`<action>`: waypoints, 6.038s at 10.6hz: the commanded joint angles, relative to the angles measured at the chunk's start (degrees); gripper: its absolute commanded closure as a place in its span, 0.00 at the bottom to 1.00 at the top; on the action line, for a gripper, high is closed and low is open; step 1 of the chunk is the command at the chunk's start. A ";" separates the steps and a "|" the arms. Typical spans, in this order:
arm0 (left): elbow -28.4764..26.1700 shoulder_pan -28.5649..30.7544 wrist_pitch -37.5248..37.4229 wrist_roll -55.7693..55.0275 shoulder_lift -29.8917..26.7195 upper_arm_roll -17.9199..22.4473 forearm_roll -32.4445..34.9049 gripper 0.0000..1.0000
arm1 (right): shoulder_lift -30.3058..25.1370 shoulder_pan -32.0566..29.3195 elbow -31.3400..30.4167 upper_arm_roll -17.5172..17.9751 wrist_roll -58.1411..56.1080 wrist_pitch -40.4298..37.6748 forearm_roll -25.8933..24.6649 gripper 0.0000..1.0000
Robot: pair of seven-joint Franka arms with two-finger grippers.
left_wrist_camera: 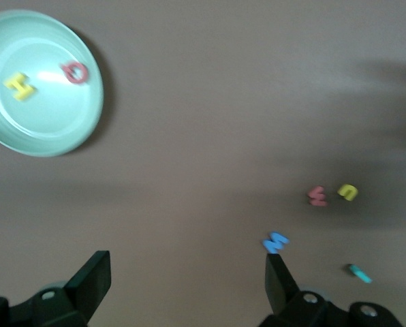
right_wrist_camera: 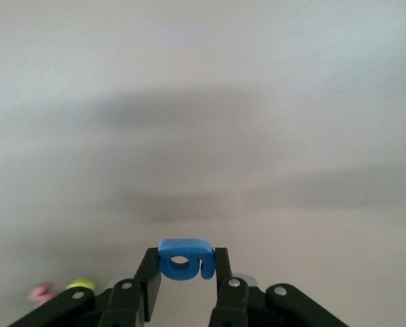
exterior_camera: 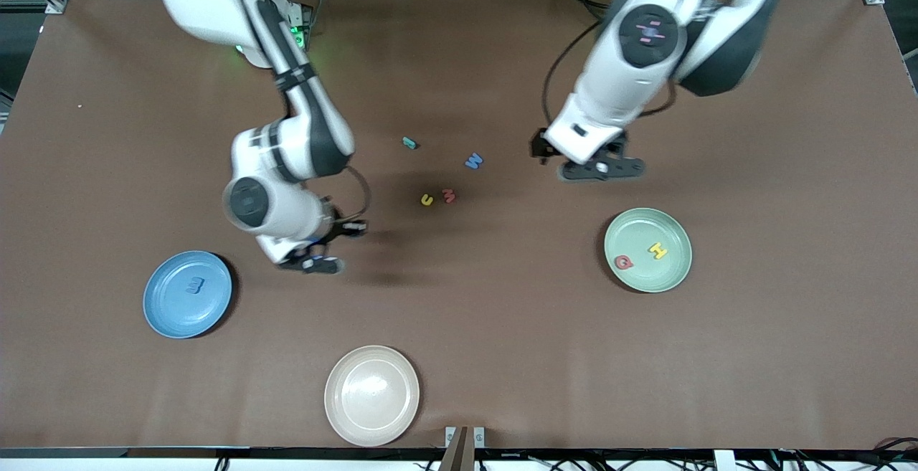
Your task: Sort upper and lower case letters into plates
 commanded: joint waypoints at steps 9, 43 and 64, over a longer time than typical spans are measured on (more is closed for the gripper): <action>13.91 -24.38 16.15 -44.16 24.98 6.29 -5.57 0.00 | 8.32 -17.35 7.11 -3.19 -21.88 3.47 -11.53 1.00; 11.46 3.17 4.24 -19.39 14.29 -5.66 9.73 1.00 | 5.08 13.20 9.39 0.94 -13.04 -1.34 -8.28 0.00; 4.15 20.26 -1.56 25.41 11.91 -0.22 8.06 0.00 | 13.25 28.27 1.75 1.73 -3.87 17.04 -2.39 0.00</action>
